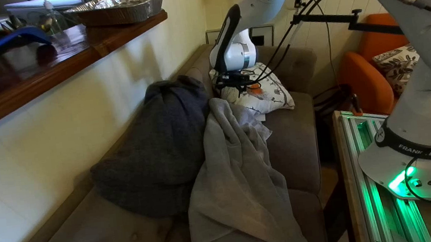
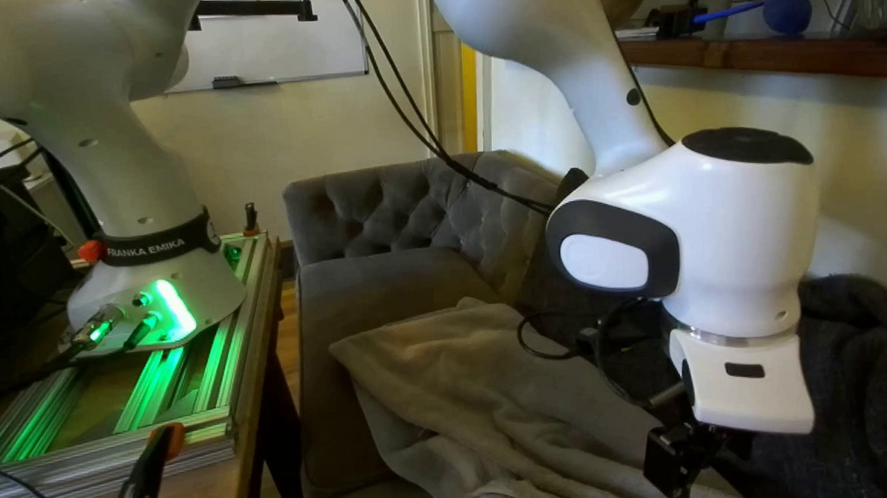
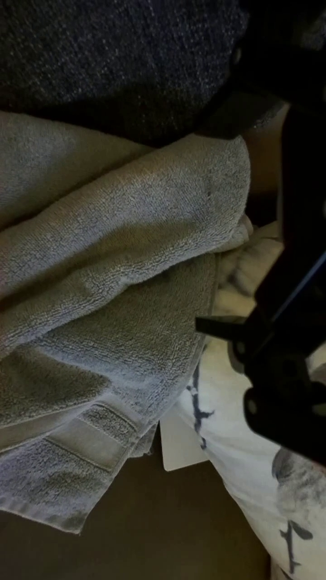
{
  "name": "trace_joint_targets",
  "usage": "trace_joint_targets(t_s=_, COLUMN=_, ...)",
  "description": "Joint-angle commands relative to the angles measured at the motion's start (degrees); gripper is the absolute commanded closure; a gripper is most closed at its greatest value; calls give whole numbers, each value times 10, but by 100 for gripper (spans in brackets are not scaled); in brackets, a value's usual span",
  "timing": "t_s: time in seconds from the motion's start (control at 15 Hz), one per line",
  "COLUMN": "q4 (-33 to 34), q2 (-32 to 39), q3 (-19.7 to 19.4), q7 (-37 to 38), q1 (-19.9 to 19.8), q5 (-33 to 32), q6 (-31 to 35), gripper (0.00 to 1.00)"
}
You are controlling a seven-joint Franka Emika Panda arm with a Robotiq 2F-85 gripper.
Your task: Fold the grey towel from top to bottom.
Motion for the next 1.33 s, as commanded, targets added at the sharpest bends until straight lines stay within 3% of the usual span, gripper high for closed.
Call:
trace_joint_targets(t_s=0.0, q4=56, q2=31, q3=52, q7=-66, q1=-69, q5=-12, q6=-1, gripper=0)
trace_joint_targets(t_s=0.47, q4=136, q2=96, q3=85, q7=-127, q1=-110, q5=-23, q6=-24, gripper=0)
trace_joint_targets(t_s=0.67, q4=159, q2=123, q3=86, q7=-132, q1=-109, q5=-28, q6=-30, gripper=34)
trace_joint_targets(t_s=0.87, q4=178, q2=144, q3=81, q7=-129, q1=-108, q5=-34, q6=-30, gripper=57)
trace_joint_targets(t_s=1.0, q4=190, q2=158, q3=75, q7=-127, q1=-106, q5=-43, q6=-26, gripper=63)
trace_joint_targets(t_s=1.2, q4=208, q2=175, q3=72, q7=-129, q1=-105, q5=-52, q6=-22, gripper=63)
trace_joint_targets(t_s=1.27, q4=215, q2=181, q3=74, q7=-130, q1=-106, q5=-55, q6=-21, gripper=68)
